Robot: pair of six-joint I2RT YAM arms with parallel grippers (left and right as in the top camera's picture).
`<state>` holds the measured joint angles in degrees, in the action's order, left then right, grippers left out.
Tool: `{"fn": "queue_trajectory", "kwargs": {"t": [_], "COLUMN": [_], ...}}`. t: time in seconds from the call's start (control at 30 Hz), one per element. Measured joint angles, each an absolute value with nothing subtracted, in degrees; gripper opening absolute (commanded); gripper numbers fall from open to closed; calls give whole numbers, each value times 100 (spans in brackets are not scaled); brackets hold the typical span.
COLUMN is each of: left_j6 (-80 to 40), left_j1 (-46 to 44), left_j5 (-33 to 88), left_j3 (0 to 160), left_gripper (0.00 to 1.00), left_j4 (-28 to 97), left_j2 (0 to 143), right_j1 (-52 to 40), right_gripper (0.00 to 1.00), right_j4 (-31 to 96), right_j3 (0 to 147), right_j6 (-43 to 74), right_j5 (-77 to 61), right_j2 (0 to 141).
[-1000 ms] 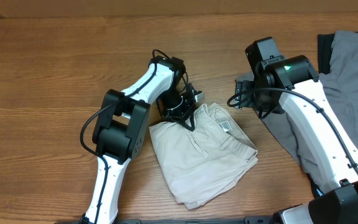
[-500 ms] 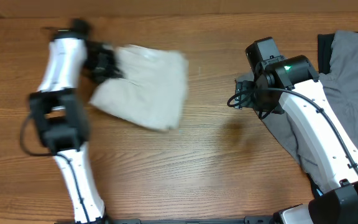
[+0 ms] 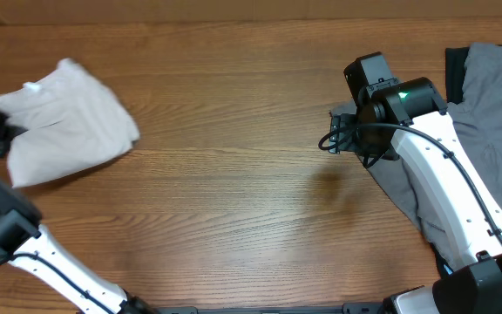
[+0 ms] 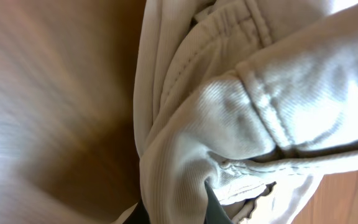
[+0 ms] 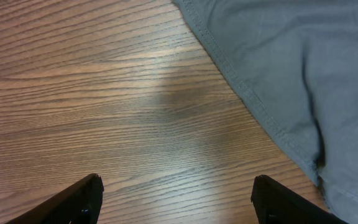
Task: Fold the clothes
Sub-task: 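Grasp the folded shorts with the left gripper and carry them left, then lower the folded shorts at the table's left edge and release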
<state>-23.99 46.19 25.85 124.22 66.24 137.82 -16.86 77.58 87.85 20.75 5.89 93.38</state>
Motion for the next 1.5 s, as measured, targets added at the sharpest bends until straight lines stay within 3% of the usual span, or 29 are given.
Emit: {"fn": "queue_trajectory", "kwargs": {"t": [0.07,0.17,0.2,0.23,0.33,0.57,0.67,0.7,0.77,0.83,1.07,1.23,1.5], "left_j6": [-2432,-2471,-2497,-2515,-2536,-2523,-2467,-2445,-2353,-2340,-2209,-2346,-2709], "left_j1": [4812,5070,5122,5162,5218,5188,5050,4976,4799,4574,3439,2620,2311], "left_j5": [2576,2561,2556,2550,2506,1894,1387,1271,1061,858,71,-644,-1382], "left_j3": [12422,12422,12422,12422,12425,12982,13093,13096,13098,13133,13218,12313,10722], "left_gripper": [4,22,41,100,100,100,95,86,54,4,4,4,4], "left_j4": [6611,6617,6622,6639,6816,8324,8519,8552,8617,8694,9216,9240,8591], "left_j2": [13782,13782,13782,13782,13782,13749,13509,13388,13111,12803,12414,12425,12486], "right_j1": [-1686,-1686,-1686,-1686,-1686,-1686,-1686,-1686,-1686,-1686,-1686,-1686,-1686], "right_gripper": [81,81,81,81,81,82,82,82,82,82,82,82,82], "right_j4": [7762,7760,7760,7760,7762,7861,7859,7856,7856,7861,7859,7870,7905], "right_j3": [8785,8785,8785,8785,8785,8785,8785,8785,8785,8785,8785,8785,8785], "right_j6": [2075,2078,2080,2075,2078,2078,2078,2078,2075,2075,2075,2078,2075], "right_j5": [593,598,598,598,598,598,596,600,598,596,600,598,598], "right_j2": [9338,9338,9338,9338,9338,9338,9338,9338,9338,9338,9338,9338,9338]}}
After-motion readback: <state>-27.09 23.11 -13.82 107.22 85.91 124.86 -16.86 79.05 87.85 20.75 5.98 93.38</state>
